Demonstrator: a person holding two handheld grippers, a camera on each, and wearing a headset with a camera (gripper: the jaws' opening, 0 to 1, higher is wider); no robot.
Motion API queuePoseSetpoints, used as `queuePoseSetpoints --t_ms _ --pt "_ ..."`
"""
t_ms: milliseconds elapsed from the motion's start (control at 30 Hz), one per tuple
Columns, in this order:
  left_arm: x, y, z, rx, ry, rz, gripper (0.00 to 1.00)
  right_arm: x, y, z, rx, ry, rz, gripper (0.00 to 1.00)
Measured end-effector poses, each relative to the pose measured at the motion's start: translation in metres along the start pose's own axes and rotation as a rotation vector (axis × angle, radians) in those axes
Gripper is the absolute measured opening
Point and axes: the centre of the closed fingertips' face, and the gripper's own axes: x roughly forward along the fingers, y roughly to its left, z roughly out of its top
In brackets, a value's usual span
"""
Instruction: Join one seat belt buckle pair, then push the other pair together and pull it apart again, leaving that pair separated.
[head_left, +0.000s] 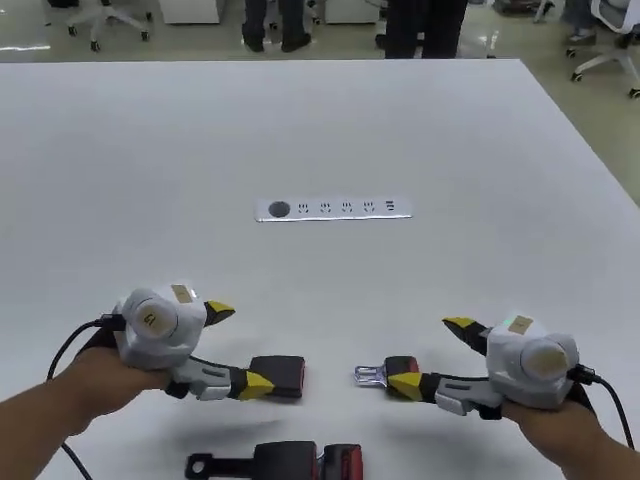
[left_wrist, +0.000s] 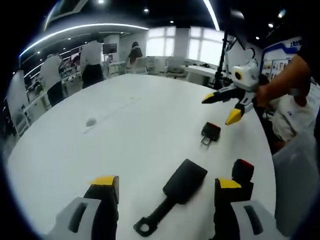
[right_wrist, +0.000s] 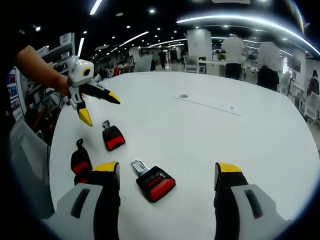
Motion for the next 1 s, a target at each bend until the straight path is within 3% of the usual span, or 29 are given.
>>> queuePoseSetpoints --t_ms 67,200,267,300,333,500,633,767,933,1000 --pt "-0.012 -0.001 0.0 -0.034 -0.019 0.011 0.83 -0.006 0.002 0.003 0.003 -0.011 -0.017 0.79" --pt "-0.035 -0.001 -0.001 -0.062 -0.054 0.049 0.84 -0.019 0.009 0.012 0.036 -0.045 -0.04 0.82" --pt "-0.048 -0.007 0.0 -0.055 -0.057 0.064 0.85 -0.026 0.016 0.015 0.038 -0.055 -0.041 0.81" --pt "-0.053 -0.009 0.002 -0.06 -0.073 0.065 0.86 -0.027 0.018 0.015 0.028 -0.057 -0.037 0.82" --pt "-0.058 -0.009 -0.003 -0.077 -0.106 0.068 0.87 -0.031 0.022 0.017 0.021 -0.065 -0.032 0.83" --pt "-0.079 -0.018 -0.008 -0.075 -0.103 0.064 0.87 -0.047 0.029 0.02 0.018 -0.087 -0.042 0.84" --pt "-0.096 -0.021 -0.014 -0.092 -0.122 0.073 0.88 -0.059 0.039 0.017 0.005 -0.093 -0.043 0.85" --pt "-0.115 -0.032 -0.014 -0.092 -0.144 0.092 0.87 -0.073 0.045 0.012 0.012 -0.102 -0.053 0.86" --pt "-0.136 -0.025 -0.026 -0.124 -0.175 0.148 0.88 -0.089 0.051 0.009 0.01 -0.118 -0.071 0.87" --pt "-0.143 -0.023 -0.028 -0.136 -0.193 0.172 0.88 -0.098 0.054 0.015 0.01 -0.151 -0.08 0.88"
